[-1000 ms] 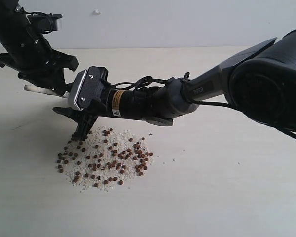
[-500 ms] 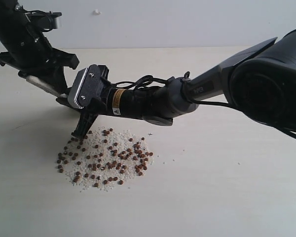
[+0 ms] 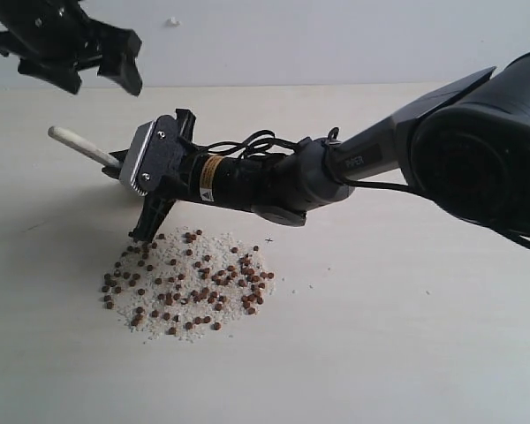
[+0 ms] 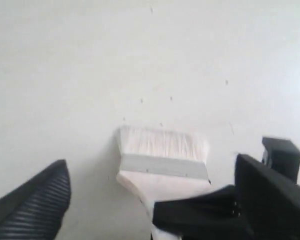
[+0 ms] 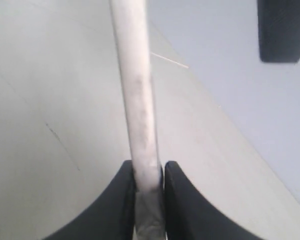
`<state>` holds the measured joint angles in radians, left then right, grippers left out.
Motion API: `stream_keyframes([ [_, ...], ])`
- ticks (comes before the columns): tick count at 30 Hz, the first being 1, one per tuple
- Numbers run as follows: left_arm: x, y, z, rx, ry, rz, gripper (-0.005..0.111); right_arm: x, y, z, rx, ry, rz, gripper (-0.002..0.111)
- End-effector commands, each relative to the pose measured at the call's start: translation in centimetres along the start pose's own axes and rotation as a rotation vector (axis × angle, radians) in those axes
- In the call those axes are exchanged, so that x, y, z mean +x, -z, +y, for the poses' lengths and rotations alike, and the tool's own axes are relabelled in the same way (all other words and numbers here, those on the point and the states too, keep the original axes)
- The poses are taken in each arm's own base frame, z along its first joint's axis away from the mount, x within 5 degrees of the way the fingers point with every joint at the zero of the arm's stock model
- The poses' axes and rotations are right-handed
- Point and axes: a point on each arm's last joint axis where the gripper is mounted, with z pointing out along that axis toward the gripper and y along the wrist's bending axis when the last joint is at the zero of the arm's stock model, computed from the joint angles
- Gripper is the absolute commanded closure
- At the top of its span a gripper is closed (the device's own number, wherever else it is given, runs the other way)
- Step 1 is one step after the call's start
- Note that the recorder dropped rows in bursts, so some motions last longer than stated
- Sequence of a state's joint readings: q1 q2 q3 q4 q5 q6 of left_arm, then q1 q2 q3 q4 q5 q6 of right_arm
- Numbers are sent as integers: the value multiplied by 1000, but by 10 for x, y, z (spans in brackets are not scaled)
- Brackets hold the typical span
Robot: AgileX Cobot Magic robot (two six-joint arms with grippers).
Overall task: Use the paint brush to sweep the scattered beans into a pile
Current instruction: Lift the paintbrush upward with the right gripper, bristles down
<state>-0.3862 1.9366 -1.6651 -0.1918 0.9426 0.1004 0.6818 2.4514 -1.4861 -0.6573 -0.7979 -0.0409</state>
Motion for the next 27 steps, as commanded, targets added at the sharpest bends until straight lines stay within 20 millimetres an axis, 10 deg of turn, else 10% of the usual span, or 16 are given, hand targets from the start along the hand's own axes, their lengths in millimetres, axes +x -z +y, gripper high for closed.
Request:
stream_keyframes([
  [1,-30,38,14,-21,49,-172,12,-10,2,-12,78,-45,-16,108],
  [12,-54,122,20,-12,-81,-493,25,-37,47,-102,196,-362,-43,108],
  [20,-47,105,-9,338,-254,-554,36,-65,101,-150,-436,-793,87,108],
  [27,-20,88,13,738,-290,-736,36,-66,109,-158,-448,-857,112,108],
])
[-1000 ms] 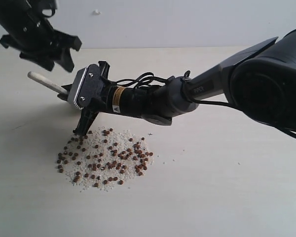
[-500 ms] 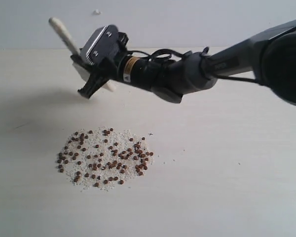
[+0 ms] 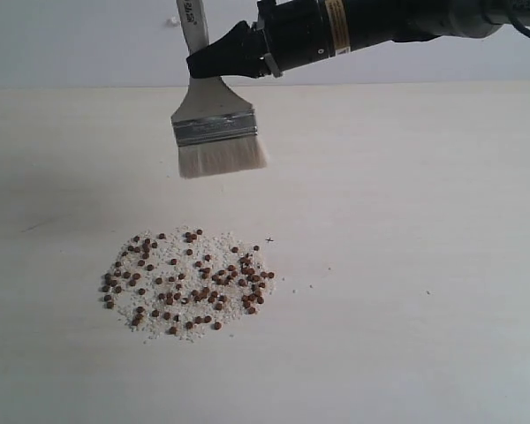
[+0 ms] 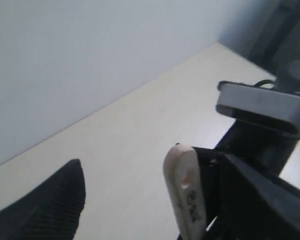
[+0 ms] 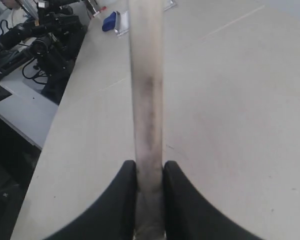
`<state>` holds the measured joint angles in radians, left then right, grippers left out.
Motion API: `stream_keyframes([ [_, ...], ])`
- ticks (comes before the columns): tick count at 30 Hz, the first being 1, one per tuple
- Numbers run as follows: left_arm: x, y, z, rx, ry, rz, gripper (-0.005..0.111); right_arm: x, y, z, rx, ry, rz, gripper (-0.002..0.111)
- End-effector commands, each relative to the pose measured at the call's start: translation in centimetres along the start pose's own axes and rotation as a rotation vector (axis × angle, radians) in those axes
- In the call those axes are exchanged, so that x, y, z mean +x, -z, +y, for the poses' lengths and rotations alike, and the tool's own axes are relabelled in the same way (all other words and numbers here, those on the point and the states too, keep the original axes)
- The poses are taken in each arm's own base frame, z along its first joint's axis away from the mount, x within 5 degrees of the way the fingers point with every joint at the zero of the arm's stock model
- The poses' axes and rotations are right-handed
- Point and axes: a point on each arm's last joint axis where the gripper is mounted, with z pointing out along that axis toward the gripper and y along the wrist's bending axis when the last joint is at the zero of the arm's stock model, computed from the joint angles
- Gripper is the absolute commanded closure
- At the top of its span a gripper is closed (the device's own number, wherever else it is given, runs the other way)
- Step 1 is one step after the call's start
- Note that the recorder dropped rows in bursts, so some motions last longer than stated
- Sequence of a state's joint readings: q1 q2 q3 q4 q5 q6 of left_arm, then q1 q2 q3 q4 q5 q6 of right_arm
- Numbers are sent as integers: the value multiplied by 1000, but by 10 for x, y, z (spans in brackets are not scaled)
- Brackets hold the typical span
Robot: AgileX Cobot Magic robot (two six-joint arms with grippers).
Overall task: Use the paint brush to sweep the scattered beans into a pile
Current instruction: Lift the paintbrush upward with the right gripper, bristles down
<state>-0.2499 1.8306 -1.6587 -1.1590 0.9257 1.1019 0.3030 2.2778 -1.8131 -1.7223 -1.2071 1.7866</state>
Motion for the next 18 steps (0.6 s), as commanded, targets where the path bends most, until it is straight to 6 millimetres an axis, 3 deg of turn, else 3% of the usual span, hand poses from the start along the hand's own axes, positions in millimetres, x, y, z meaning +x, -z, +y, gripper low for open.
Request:
stream_keyframes([
  [1,9,29,12,237,36,-255,36,-4,3,4,-6,4,9,108],
  [2,14,40,21,252,28,-349,36,-5,3,4,-9,1,0,108],
  [4,29,45,32,217,66,-377,36,-7,3,5,-12,-7,-16,108],
  [9,58,26,42,221,97,-333,36,-8,-3,9,-29,-39,-25,108],
  [18,61,-7,17,310,64,-294,36,-9,-12,15,-52,-53,-29,108],
])
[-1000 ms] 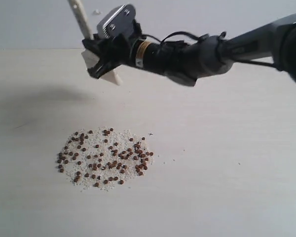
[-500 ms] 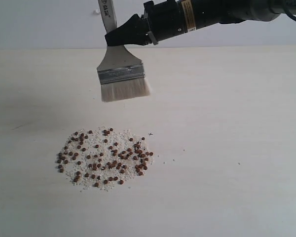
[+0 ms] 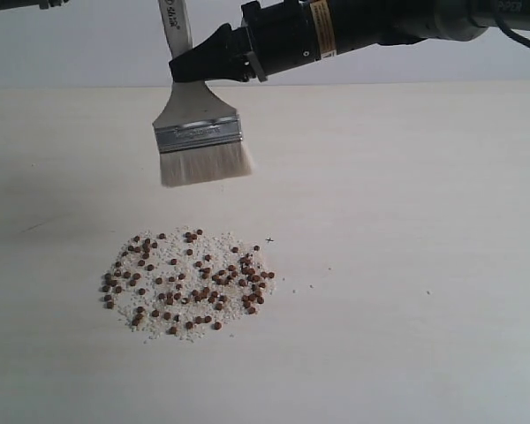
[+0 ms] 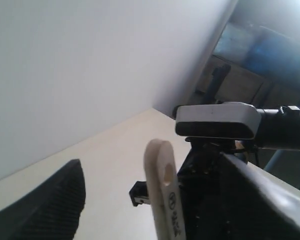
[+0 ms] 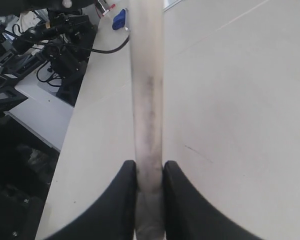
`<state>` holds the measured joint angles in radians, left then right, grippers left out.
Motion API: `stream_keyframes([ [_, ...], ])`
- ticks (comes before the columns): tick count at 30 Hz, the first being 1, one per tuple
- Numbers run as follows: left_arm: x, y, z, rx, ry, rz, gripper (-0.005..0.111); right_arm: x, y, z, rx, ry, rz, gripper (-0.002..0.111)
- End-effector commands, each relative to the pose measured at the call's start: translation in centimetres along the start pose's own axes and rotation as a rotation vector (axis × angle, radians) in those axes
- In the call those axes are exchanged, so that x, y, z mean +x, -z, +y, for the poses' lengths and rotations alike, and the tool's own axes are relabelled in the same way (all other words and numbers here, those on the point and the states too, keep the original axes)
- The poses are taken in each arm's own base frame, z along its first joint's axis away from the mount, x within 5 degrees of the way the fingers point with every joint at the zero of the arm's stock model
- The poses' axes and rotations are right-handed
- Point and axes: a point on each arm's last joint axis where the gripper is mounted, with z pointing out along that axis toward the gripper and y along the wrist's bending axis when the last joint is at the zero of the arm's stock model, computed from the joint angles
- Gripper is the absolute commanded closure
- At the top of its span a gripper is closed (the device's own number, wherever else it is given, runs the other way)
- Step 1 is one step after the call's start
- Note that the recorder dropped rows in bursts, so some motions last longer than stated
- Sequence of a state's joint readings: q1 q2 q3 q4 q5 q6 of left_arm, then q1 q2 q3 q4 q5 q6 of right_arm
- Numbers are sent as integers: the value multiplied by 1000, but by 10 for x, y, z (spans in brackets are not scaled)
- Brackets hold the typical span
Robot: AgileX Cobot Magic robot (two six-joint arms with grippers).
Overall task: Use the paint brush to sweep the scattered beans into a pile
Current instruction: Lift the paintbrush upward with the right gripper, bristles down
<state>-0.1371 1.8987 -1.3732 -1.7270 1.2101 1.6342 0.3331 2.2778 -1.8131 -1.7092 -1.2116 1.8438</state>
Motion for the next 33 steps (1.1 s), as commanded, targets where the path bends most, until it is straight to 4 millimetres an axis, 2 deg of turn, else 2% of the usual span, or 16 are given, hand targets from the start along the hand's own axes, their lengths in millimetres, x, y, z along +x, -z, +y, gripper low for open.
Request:
stream_keyframes([
  [1,2,-15,-12,52,-17,0,36,-8,0,7,-21,-6,-33,108],
  [12,5,-21,-16,70,-24,8,37,-8,0,7,-22,-89,-30,108],
  [20,5,-21,-16,70,-13,9,37,-7,-9,13,-39,-75,-15,108],
  [25,3,-14,-7,8,17,10,37,-13,-6,19,-36,-53,-15,108],
  [33,6,-20,-13,40,17,22,37,-14,-5,21,-33,-26,-11,108],
])
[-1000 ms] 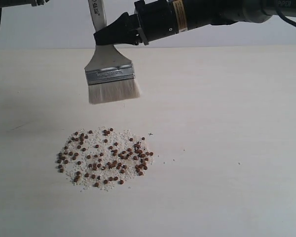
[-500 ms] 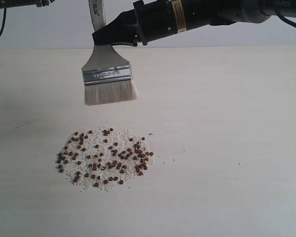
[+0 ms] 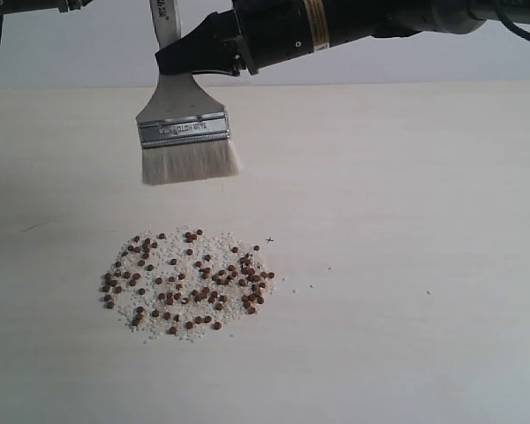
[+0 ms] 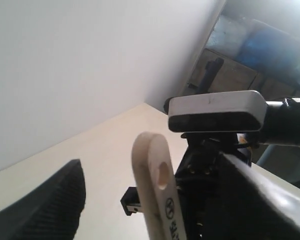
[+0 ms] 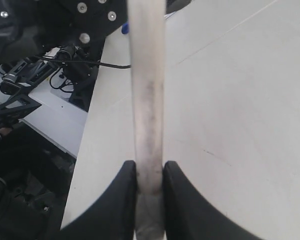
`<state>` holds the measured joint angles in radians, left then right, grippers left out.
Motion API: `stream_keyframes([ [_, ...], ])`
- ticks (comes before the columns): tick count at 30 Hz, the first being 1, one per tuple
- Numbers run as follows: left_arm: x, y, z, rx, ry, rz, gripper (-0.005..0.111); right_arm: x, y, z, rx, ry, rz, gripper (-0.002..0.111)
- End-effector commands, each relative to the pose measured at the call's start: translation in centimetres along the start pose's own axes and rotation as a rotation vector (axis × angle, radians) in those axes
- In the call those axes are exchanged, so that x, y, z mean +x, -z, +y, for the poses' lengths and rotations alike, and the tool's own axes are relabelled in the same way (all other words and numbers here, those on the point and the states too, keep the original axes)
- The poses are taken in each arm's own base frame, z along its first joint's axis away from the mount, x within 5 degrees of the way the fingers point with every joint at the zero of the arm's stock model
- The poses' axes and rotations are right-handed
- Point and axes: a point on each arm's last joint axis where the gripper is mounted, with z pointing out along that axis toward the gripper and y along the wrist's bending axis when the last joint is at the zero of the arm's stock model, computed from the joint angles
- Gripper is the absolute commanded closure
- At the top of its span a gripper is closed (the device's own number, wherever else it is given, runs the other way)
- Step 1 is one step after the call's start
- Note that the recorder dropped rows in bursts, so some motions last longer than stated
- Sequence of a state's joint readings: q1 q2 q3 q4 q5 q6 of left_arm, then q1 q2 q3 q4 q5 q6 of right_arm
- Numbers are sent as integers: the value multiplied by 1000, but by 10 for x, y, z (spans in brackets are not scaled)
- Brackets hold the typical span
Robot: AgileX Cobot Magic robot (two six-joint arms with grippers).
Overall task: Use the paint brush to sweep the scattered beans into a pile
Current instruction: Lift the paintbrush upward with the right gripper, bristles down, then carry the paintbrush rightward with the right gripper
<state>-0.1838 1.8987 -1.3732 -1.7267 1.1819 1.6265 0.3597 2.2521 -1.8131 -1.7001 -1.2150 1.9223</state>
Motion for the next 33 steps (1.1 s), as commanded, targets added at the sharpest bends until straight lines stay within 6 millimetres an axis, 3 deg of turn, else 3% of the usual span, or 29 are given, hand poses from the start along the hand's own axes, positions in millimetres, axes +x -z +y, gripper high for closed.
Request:
stream_keyframes([
  [1,1,-6,-6,30,10,2,37,-5,1,6,-7,25,-4,108],
  [5,2,-8,-8,39,11,6,38,-3,-6,10,-16,35,15,108],
  [7,2,-8,-8,41,11,7,47,-3,-8,11,-21,36,19,108],
  [18,3,-8,-8,44,33,15,107,-3,-9,12,-24,36,21,108],
  [26,6,-8,-10,64,23,43,107,-4,-9,12,-28,45,9,108],
  [33,6,-8,-10,64,50,47,107,-10,-9,14,-50,50,-53,90],
])
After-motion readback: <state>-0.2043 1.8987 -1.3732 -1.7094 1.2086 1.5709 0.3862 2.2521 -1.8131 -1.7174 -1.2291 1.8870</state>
